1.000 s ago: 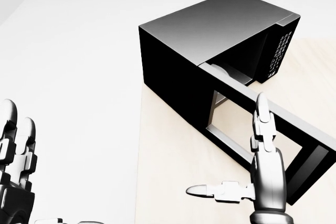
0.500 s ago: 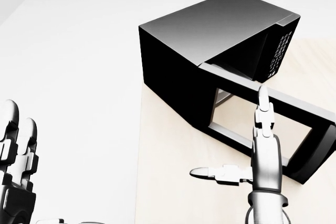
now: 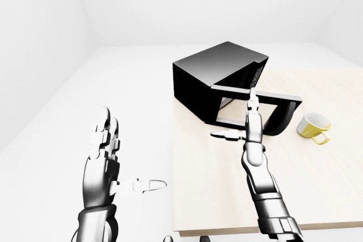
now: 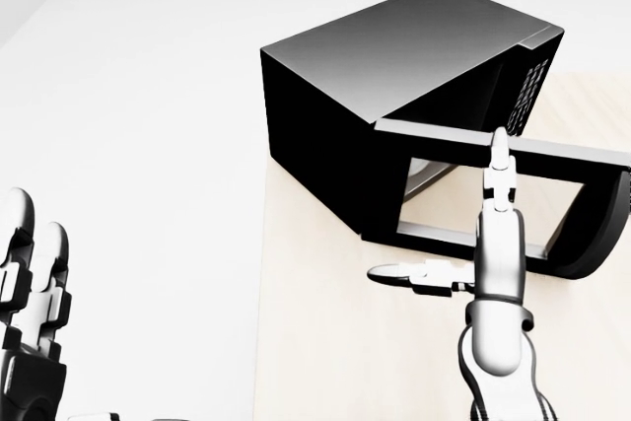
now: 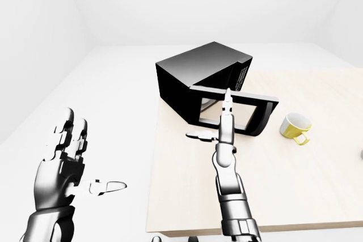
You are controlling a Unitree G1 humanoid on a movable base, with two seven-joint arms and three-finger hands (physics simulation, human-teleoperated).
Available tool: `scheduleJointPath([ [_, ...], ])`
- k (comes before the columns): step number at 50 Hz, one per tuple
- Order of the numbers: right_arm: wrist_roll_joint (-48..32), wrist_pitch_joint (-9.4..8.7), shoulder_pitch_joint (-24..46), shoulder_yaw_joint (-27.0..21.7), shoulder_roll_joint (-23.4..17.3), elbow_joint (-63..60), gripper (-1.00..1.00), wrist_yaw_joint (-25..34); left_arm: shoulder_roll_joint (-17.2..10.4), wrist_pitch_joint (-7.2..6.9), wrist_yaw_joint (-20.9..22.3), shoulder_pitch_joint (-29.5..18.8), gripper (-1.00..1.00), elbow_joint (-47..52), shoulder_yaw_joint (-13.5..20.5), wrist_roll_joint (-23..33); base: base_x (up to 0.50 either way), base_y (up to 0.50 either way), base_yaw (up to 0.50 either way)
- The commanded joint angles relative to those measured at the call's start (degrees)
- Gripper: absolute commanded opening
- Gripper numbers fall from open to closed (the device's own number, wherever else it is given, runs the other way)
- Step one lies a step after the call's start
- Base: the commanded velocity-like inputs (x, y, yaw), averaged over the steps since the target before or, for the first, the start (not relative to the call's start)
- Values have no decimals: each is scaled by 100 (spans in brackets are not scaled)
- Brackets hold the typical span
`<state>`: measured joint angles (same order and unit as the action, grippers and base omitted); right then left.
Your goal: Close the microwave.
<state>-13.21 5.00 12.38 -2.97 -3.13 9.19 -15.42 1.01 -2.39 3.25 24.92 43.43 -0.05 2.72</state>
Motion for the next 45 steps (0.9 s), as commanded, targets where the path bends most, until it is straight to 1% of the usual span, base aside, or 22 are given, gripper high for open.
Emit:
scheduleJointPath([
  [1, 301, 0, 402, -94, -103, 988, 100, -35, 6, -14, 14, -10, 100, 12, 30, -10, 0, 0, 0],
  [7, 235, 0, 485, -76, -104, 938, 100, -36, 16, -12, 24, -3, 100, 16, 31, -7, 0, 0, 0],
  [9, 221, 0, 660, -65, -104, 1047, 100, -45, 18, -18, 24, -1, 100, 31, 38, -8, 0, 0, 0],
  [15, 320, 0, 865, -81, -113, 1149, 100, 9, 25, -39, 38, -1, 100, 50, 61, -22, 0, 0, 0],
  [20, 355, 0, 1167, -85, -150, 1506, 100, -39, 33, -40, 50, 2, 100, 65, 86, -36, 0, 0, 0],
  [22, 214, 0, 1182, -44, -161, 1417, 100, -147, 42, -59, 52, -15, 100, 66, 112, -41, 0, 0, 0],
  [26, 219, 0, 1230, 5, -113, 1192, 100, -8, 52, -48, 63, 3, 100, 77, 96, -25, 0, 0, 0],
  [28, 141, -99, 1272, 57, -77, 973, 100, 21, 54, -42, 66, 18, 100, 90, 93, -30, 0, 0, 0],
  [32, -1, -196, 1445, 122, -22, 967, 100, 24, 52, -34, 64, 37, 100, 105, 82, -25, 0, 0, 0],
  [33, -1, -176, 1536, 121, -11, 1077, 100, 20, 51, -38, 66, 37, 100, 109, 84, -32, 0, 0, 0],
  [35, -26, -29, 1766, 117, -16, 1461, 100, -37, 51, -38, 66, 38, 100, 112, 87, -33, 0, 0, 0],
  [36, -26, -16, 1780, 116, -17, 1488, 100, -41, 51, -38, 66, 38, 100, 113, 87, -33, 0, 0, 0],
  [37, -12, 0, 2007, 110, -20, 1865, 100, -68, 50, -46, 67, 32, 100, 112, 90, -34, 0, 0, 0],
  [39, -5, 0, 2244, 122, -13, 2192, 100, -99, 51, -46, 68, 20, 100, 100, 96, -33, 0, 0, 0],
  [45, -50, 0, 2575, 172, 39, 2417, 100, -126, 53, -40, 67, -4, 100, 59, 98, -30, 0, 0, 0],
])
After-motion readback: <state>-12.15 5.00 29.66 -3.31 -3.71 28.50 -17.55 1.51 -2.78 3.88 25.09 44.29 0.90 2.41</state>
